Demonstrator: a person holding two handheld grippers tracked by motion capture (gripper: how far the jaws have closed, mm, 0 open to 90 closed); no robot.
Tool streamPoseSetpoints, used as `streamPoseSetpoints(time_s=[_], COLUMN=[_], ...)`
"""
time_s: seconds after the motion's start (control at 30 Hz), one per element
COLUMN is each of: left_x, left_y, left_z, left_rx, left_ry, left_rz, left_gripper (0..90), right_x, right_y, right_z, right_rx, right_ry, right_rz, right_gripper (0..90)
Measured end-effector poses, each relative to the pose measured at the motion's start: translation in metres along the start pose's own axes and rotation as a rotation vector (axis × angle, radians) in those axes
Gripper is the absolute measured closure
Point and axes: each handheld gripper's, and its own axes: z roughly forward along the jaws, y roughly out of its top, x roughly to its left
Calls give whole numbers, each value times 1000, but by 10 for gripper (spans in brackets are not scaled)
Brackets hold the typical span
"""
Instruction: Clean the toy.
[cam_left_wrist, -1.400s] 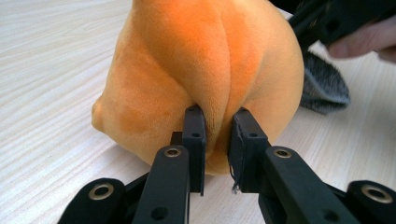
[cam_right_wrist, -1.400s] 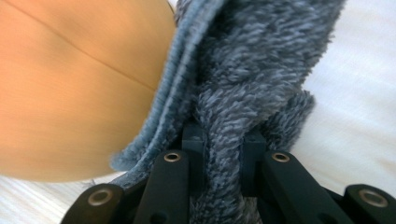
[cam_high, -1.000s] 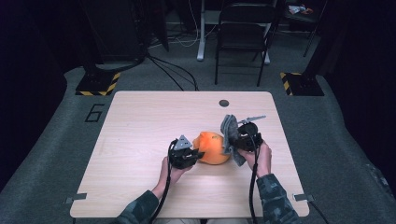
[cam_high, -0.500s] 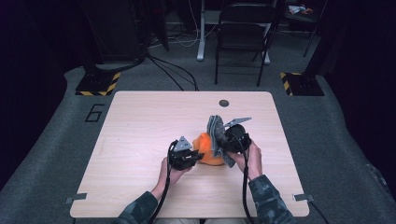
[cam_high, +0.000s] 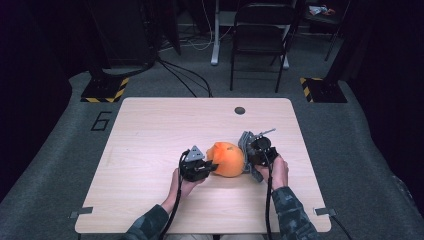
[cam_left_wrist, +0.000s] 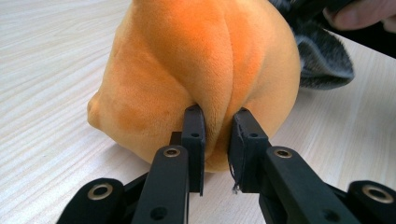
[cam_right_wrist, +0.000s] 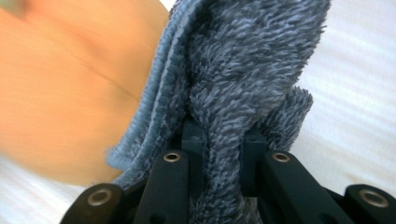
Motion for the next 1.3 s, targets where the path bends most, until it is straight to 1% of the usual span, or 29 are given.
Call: streamPoseSetpoints(time_s=[0.07,0.13,0.17,0.2,0.23,0.27,0.3,0.33,0.43,0.5,0.53,0.57,0.6,0.63,0.67,0.7,0.73,0.8,0.83,0.93,0.97,1.0,1.03,1.07,1.13,1.17,1.2,1.27,1.3], left_x=[1,3,3,3,3,3,4,4,4,5,5,4,5,5,5,5,4,3,3,3,3,2,0,-1,-7,-9,-11,-12,-12], left_y=[0,0,0,0,0,-1,-1,-1,-1,-1,0,0,1,1,1,1,1,1,1,2,2,3,3,3,3,2,2,2,2], left_z=[0,0,0,0,0,0,0,-1,-1,-1,0,0,0,1,2,2,3,3,3,4,4,3,3,3,7,8,10,12,13], left_rx=[-3,-4,-2,-4,-4,-5,-6,-4,-6,-3,-4,-4,-4,-2,-9,-10,-14,-11,-11,-21,-22,-20,-26,-25,-7,-2,3,3,3], left_ry=[2,-1,-1,0,-1,-1,-1,-2,0,-3,-5,-5,-5,-6,-3,-4,-4,-7,-7,-9,-6,-1,11,18,55,63,74,94,96], left_rz=[-6,-11,-12,-17,-19,-21,-22,-21,-24,-23,-20,-23,-21,-21,-25,-25,-27,-31,-23,-26,-23,-6,14,30,101,120,137,146,143], left_gripper=[775,775,775,774,774,775,774,774,774,773,773,774,773,773,773,773,773,772,771,745,683,623,559,501,401,379,364,366,386], right_x=[-5,-10,-12,-13,-13,-13,-13,-12,-5,6,13,19,23,27,32,34,36,37,36,34,34,34,34,34,34,34,34,35,35], right_y=[-5,-10,-12,-12,-10,-8,-5,-2,7,13,16,17,18,19,18,18,17,15,14,13,13,13,13,12,12,12,12,11,11], right_z=[9,18,21,20,17,11,4,-4,-31,-49,-57,-61,-62,-62,-59,-55,-49,-41,-40,-37,-36,-35,-34,-33,-33,-34,-33,-33,-34], right_rx=[38,72,74,74,82,74,50,26,-52,-110,-128,-138,-138,-134,-124,-109,-103,-94,-96,-94,-97,-96,-95,-100,-101,-98,-103,-105,-105], right_ry=[-15,0,8,14,4,-12,-16,-3,16,46,70,77,98,113,115,116,123,104,102,104,94,96,87,81,83,88,82,78,82], right_rz=[10,27,35,42,37,28,28,36,9,-25,-42,-60,-67,-84,-90,-105,-108,-108,-106,-90,-96,-96,-105,-101,-98,-100,-100,-99,-100], right_gripper=[775,775,775,775,776,776,776,776,775,776,776,776,776,776,776,776,776,778,778,780,781,781,781,781,781,781,781,781,780])
